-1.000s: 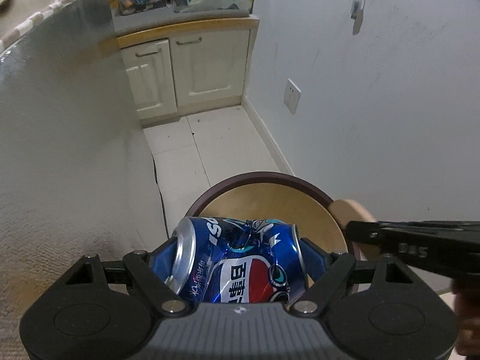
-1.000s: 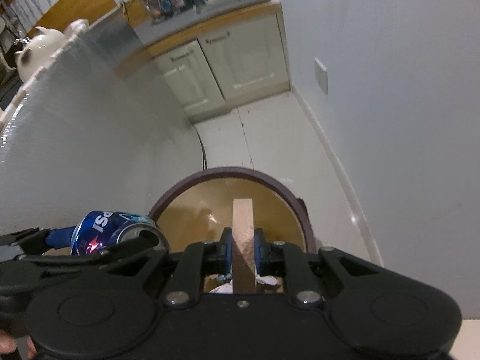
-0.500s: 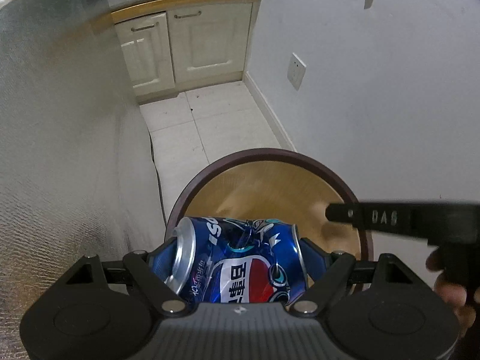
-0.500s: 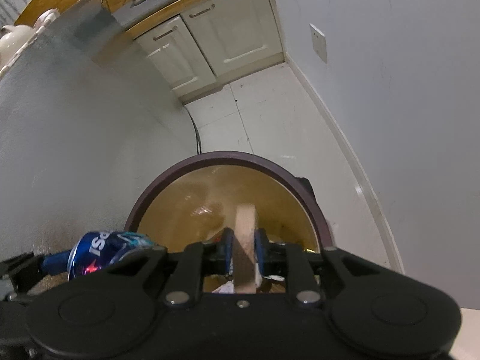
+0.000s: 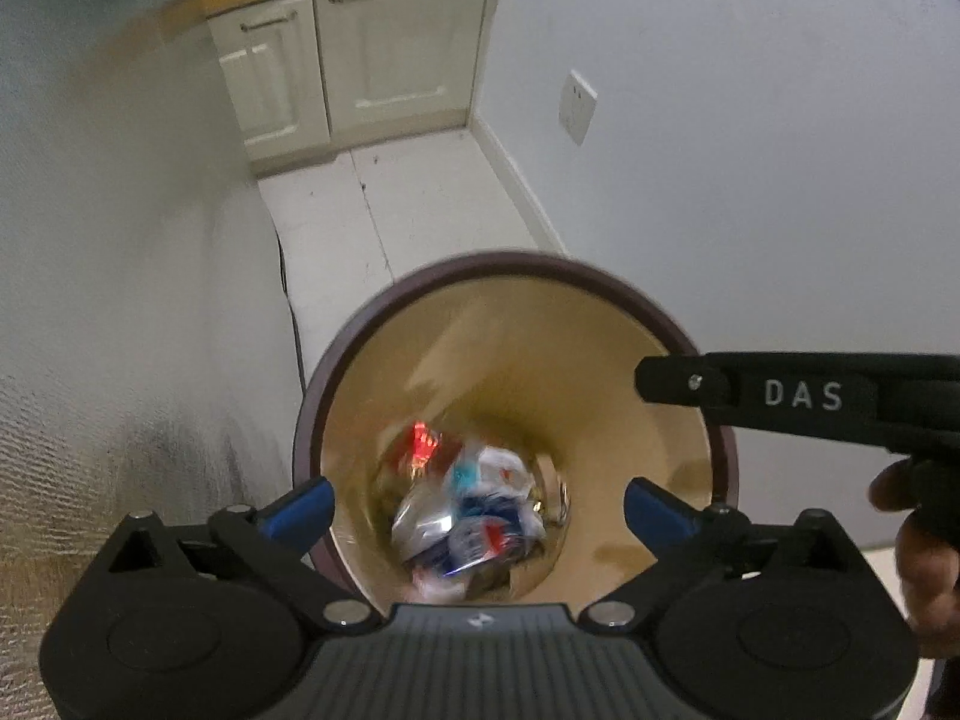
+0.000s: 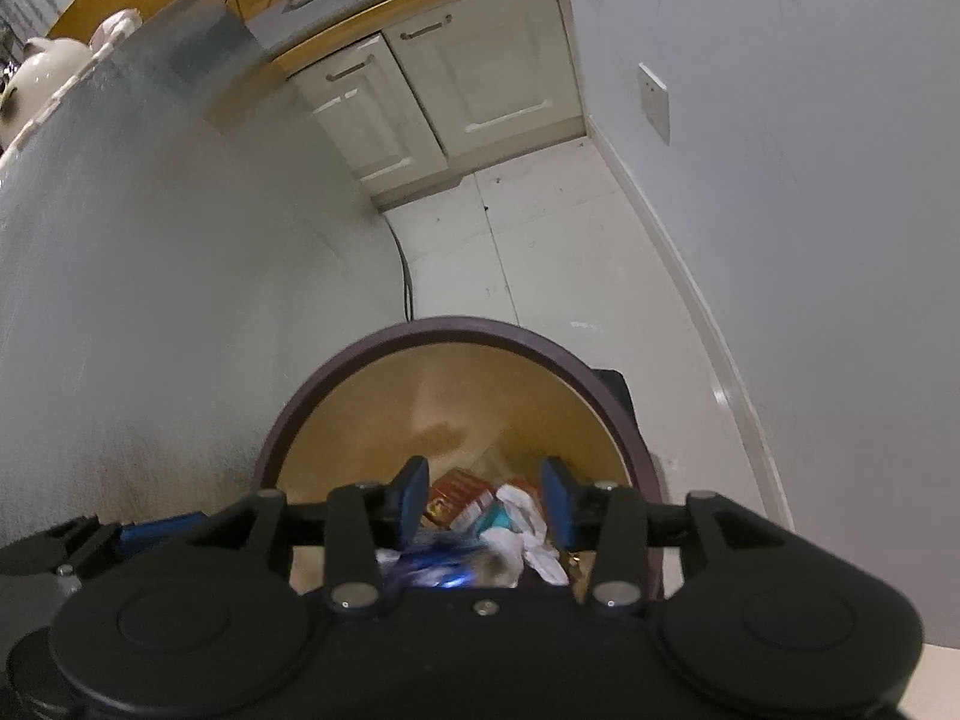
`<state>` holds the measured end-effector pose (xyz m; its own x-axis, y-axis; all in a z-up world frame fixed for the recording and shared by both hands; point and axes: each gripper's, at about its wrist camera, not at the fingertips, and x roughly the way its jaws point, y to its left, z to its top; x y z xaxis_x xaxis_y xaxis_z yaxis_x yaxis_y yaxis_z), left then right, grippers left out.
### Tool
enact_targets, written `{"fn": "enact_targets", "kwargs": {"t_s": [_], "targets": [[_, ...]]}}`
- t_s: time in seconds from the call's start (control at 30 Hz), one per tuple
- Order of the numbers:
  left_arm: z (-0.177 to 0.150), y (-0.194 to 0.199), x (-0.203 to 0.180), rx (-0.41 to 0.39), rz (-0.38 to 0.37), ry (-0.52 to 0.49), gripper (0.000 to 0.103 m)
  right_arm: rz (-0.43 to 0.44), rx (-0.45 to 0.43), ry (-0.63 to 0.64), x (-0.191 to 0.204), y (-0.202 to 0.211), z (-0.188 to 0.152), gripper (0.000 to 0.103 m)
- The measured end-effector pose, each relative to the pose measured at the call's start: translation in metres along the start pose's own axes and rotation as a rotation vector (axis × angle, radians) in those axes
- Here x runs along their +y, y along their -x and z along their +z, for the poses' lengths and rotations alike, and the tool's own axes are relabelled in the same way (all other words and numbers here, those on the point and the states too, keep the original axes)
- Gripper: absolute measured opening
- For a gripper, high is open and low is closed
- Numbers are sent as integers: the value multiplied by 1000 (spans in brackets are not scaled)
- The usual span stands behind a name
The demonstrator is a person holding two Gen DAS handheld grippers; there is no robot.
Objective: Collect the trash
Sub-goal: 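Open both tools to drop the can and stick into the wastebasket, then raise both tools from the wastebasket back toward the table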
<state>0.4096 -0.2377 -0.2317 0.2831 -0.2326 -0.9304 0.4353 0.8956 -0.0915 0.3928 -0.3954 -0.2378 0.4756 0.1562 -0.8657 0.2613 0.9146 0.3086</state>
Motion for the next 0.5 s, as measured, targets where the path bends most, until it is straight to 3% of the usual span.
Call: {"fn": "enact_targets", "kwargs": {"t_s": [0.23,0.5], "targets": [[-5,-3,-1,48,21,-20,103,-22,26,74,2,2,-9,51],[-11,-2,0,47,19,-17,103,-30,8,122,1,11,-18,79]]}}
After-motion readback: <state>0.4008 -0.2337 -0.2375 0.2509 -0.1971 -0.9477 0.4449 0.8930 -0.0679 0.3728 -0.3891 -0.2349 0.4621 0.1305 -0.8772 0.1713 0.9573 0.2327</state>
